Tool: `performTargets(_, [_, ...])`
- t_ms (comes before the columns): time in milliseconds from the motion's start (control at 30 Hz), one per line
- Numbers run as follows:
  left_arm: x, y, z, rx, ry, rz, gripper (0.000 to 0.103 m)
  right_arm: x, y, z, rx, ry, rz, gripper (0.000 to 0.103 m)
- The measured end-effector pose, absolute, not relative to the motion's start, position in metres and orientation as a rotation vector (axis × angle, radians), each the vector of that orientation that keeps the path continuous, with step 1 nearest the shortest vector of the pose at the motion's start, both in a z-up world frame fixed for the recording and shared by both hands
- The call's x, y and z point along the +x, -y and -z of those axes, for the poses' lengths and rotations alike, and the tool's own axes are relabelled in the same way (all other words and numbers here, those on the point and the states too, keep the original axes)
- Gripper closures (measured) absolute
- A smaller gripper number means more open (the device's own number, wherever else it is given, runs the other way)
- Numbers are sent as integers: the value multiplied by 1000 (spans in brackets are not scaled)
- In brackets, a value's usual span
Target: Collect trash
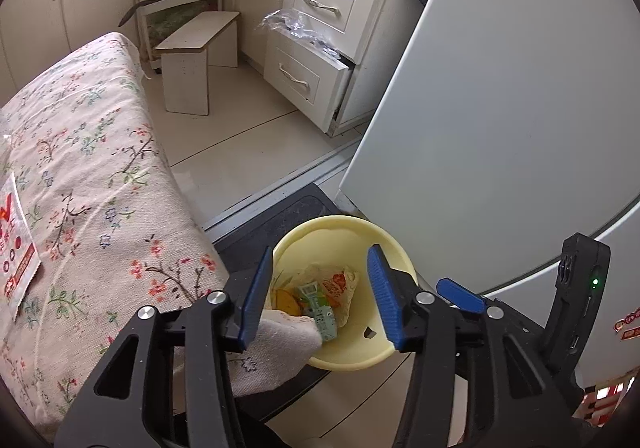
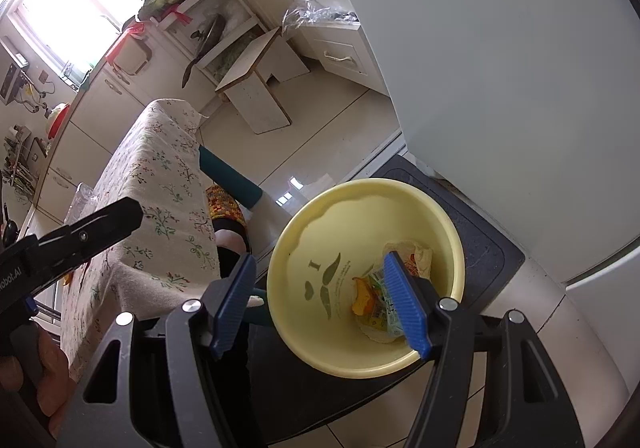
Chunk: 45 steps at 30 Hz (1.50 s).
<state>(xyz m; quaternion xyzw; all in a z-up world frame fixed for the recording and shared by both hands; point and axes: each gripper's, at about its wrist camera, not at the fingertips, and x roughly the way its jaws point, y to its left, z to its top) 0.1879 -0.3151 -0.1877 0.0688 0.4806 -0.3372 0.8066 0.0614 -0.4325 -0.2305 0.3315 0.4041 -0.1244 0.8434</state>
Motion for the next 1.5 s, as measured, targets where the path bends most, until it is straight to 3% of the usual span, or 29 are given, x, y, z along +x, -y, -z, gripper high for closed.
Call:
performTargets(400, [191, 292, 174, 113, -988, 674, 41, 64, 428, 219, 681, -830, 256, 36])
performTargets(1033, [206, 231, 167, 4, -967, 585, 38, 89, 395, 188, 598, -786, 188, 36])
performTargets(1500, [235, 137, 165, -141, -951, 433, 37, 133, 337, 165, 493, -781, 60, 33])
